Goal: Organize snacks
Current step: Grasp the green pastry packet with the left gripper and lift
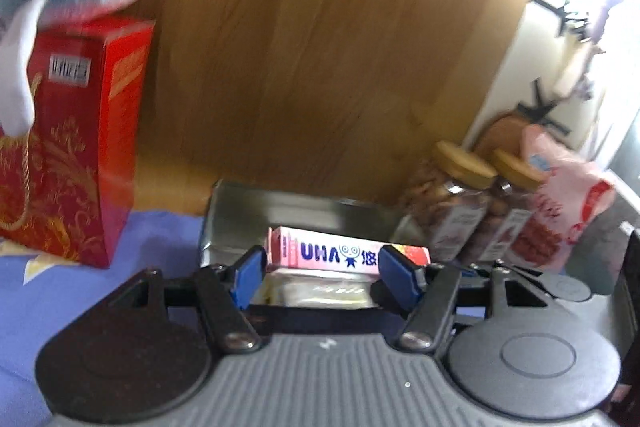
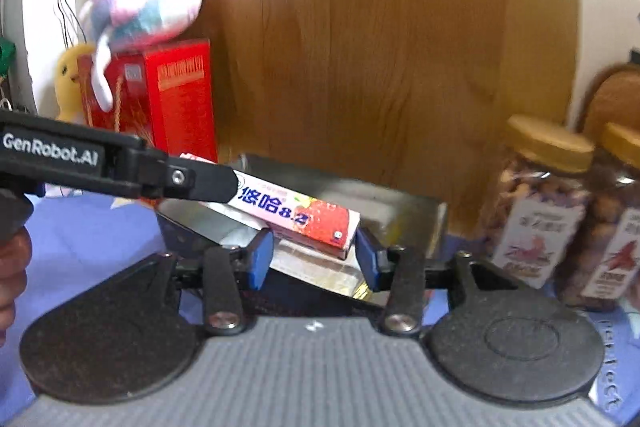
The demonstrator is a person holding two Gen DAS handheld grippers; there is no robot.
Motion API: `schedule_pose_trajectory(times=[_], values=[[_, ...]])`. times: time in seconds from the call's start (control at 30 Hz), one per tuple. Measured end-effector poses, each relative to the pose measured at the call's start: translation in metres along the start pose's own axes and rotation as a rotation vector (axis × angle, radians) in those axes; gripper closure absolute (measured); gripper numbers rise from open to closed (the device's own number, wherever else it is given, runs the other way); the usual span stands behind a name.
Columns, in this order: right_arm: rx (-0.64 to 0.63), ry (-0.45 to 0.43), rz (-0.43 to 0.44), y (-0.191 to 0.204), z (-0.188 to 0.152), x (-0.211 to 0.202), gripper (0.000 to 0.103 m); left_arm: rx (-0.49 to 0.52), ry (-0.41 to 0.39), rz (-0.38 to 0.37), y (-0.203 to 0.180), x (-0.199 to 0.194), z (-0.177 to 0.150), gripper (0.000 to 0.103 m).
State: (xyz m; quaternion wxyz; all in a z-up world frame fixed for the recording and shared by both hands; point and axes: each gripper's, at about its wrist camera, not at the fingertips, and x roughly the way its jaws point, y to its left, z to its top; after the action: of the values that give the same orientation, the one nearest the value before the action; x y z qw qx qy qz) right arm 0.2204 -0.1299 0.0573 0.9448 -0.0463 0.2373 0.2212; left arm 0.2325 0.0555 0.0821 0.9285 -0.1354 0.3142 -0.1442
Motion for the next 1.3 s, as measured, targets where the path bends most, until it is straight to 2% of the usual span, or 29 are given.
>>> schedule_pose_trajectory(times=[0.07, 0.13, 0.23, 0.37, 0.47, 0.6, 0.63, 0.67, 0.7, 0.77, 0.93, 1.1, 1.23, 1.3], values=[[0.008, -0.02, -0.014, 0.0, 0.002, -0.005, 0.055, -0.016, 0.005, -0.009, 0.01, -0.008, -0.004, 0.039], [0.031, -0.066, -0.003, -0.006, 0.003, -0.023, 0.055, -0.014, -0.027, -0.013, 0.018, -0.03, -0.009, 0.038], [0.066, -0.092, 0.066, -0.01, -0.002, -0.052, 0.054, -0.038, -0.069, -0.001, 0.034, -0.07, -0.03, 0.037], [0.164, 0.07, 0.262, 0.008, -0.027, -0.051, 0.056, -0.14, -0.069, 0.052, 0.062, -0.088, -0.063, 0.036], [0.216, 0.173, 0.313, 0.027, -0.046, -0.034, 0.056, -0.245, -0.002, 0.078, 0.082, -0.078, -0.09, 0.036], [0.276, 0.221, 0.332, 0.043, -0.055, -0.015, 0.056, -0.259, 0.045, 0.127, 0.086, -0.062, -0.103, 0.036], [0.282, 0.239, 0.328, 0.047, -0.056, -0.01, 0.056, -0.278, 0.078, 0.122, 0.088, -0.055, -0.106, 0.037], [0.282, 0.255, 0.327, 0.051, -0.058, -0.005, 0.058, -0.274, 0.062, 0.112, 0.086, -0.054, -0.11, 0.038], [0.27, 0.251, 0.334, 0.056, -0.059, -0.004, 0.063, -0.275, 0.071, 0.104, 0.083, -0.055, -0.112, 0.043], [0.241, 0.245, 0.332, 0.064, -0.059, -0.011, 0.072, -0.279, 0.077, 0.088, 0.081, -0.06, -0.114, 0.046], [0.187, 0.235, 0.351, 0.071, -0.065, -0.039, 0.075, -0.327, 0.074, 0.01, 0.078, -0.087, -0.135, 0.046], [-0.015, 0.166, 0.378, 0.093, -0.084, -0.082, 0.075, -0.296, 0.072, -0.038, 0.063, -0.121, -0.158, 0.044], [-0.029, 0.175, 0.387, 0.095, -0.098, -0.104, 0.073, -0.286, 0.113, -0.067, 0.049, -0.145, -0.182, 0.043], [-0.033, 0.152, 0.331, 0.093, -0.101, -0.11, 0.064, -0.271, 0.119, -0.065, 0.045, -0.153, -0.191, 0.034]])
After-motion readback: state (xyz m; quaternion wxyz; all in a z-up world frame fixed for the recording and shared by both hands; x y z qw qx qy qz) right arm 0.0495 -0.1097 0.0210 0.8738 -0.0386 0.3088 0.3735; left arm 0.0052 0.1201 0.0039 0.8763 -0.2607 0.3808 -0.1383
